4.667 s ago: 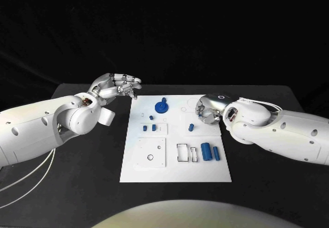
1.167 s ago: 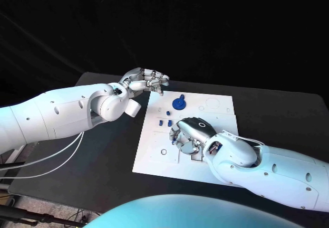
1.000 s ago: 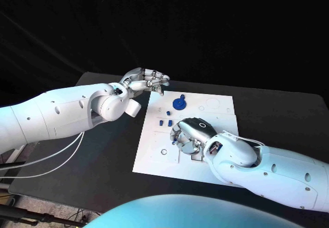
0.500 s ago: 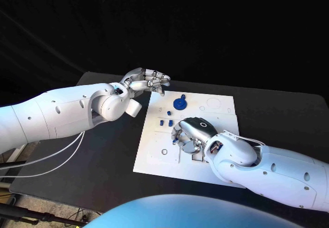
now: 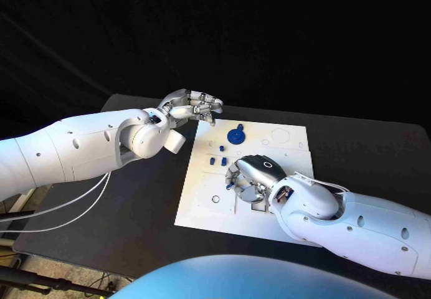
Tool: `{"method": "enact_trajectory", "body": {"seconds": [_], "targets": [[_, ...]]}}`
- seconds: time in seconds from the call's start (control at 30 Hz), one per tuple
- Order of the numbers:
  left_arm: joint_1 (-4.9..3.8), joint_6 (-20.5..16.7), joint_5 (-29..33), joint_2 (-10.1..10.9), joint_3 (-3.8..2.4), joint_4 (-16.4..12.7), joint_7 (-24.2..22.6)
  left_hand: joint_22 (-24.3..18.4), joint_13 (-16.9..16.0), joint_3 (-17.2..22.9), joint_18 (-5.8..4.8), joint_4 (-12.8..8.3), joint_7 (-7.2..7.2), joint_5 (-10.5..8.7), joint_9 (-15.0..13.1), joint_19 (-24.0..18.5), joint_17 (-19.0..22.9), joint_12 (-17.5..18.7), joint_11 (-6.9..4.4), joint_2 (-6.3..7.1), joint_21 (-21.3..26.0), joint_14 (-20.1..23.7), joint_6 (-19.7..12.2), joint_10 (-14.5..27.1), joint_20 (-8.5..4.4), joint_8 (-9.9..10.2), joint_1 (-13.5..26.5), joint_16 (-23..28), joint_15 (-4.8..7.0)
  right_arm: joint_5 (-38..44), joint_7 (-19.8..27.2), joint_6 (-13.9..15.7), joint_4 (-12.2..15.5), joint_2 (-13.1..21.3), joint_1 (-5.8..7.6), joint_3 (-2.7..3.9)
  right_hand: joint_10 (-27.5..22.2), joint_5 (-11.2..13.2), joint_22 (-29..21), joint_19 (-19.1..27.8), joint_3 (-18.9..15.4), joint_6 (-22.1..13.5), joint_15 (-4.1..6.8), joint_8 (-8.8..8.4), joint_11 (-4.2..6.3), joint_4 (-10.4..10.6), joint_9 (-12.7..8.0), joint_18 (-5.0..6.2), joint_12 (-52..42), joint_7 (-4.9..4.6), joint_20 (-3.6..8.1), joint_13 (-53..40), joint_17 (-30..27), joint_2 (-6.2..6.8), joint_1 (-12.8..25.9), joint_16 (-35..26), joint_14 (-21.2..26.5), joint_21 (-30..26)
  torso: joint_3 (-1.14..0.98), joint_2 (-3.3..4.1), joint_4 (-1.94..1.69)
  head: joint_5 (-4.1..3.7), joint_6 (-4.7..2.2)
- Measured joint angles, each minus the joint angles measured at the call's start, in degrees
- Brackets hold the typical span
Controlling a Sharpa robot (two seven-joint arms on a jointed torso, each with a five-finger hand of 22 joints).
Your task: Assemble the parts on the task board
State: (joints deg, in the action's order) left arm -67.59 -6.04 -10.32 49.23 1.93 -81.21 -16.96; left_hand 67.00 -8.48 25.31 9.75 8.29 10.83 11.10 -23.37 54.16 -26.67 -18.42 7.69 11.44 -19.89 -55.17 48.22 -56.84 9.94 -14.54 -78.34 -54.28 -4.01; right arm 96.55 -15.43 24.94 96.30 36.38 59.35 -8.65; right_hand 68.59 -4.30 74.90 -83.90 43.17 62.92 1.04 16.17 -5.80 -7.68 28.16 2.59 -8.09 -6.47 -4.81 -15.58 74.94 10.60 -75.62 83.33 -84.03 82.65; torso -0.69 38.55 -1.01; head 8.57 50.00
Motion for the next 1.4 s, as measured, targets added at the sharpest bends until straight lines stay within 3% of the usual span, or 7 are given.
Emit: {"method": "enact_trajectory", "body": {"seconds": [1.4], "targets": [[0.00, 0.2, 0.0, 0.2, 0.01, 0.1, 0.4, -0.1, 0.0, 0.0, 0.00, 0.0, 0.00, 0.00, 0.0, 0.0, 0.0, 0.0, 0.00, -0.01, 0.3, 0.0, 0.0, 0.0, 0.00, 0.0, 0.0, 0.2, 0.00, 1.9, -2.0, -3.0, 0.4, -0.7, 0.13, 0.07, 0.0, -0.1, 0.0, 0.0, 0.0, 0.0, 0.00, -0.01, 0.00, 0.0, 0.1, 0.00, 0.2, 0.00, 0.00, -2.4, 0.0, -0.02, 0.1, 0.0, 0.0, 0.0, 0.03, -0.02, 0.01, 0.03, 0.00]]}}
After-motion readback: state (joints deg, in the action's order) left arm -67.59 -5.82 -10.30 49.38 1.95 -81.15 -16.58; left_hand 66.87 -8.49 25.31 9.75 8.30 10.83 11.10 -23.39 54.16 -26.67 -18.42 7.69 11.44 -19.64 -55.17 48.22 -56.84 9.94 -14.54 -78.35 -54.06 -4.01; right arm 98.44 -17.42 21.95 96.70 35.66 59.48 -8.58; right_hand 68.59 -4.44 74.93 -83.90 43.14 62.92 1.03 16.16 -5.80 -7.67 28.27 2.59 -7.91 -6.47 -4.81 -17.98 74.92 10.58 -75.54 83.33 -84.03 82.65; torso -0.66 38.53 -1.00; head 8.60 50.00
